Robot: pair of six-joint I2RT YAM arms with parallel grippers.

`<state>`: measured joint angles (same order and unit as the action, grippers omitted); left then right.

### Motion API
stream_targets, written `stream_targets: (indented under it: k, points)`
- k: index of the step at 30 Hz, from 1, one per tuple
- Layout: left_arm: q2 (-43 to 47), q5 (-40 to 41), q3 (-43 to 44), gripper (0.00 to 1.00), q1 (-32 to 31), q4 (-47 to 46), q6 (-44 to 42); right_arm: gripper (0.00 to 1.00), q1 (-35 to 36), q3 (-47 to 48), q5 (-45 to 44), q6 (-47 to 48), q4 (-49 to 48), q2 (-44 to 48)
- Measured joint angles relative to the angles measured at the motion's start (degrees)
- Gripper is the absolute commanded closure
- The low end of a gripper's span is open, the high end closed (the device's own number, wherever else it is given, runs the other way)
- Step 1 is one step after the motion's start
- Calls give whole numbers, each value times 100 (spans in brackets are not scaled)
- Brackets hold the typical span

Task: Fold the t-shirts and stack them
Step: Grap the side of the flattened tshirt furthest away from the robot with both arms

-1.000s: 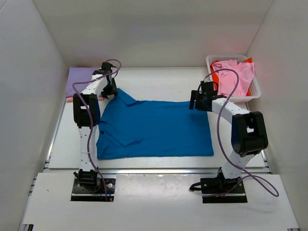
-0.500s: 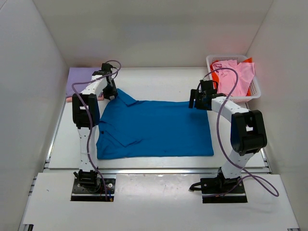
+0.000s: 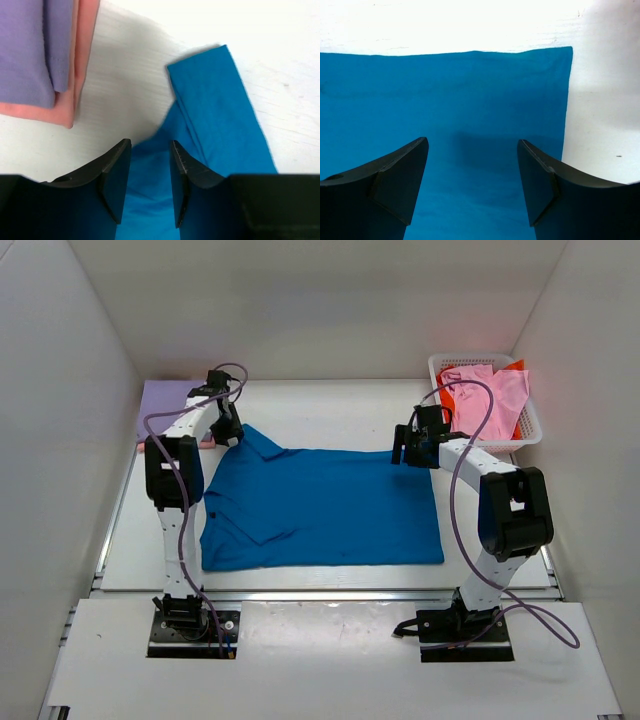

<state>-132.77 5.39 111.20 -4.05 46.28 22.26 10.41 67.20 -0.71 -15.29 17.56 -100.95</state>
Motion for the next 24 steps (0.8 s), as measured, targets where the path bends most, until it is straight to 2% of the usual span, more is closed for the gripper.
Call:
stream_targets:
  k: [21, 22, 24]
  points:
    - [258, -90, -280, 51, -42, -304, 59, 29, -20, 2, 52, 0, 4, -42]
    - [258, -87, -280, 53, -59, -304, 52, 29, -22, 11, 50, -2, 9, -59]
    - [247, -83, -280, 63, -92, -302, 44, 29, -35, 61, 2, -24, 24, -127]
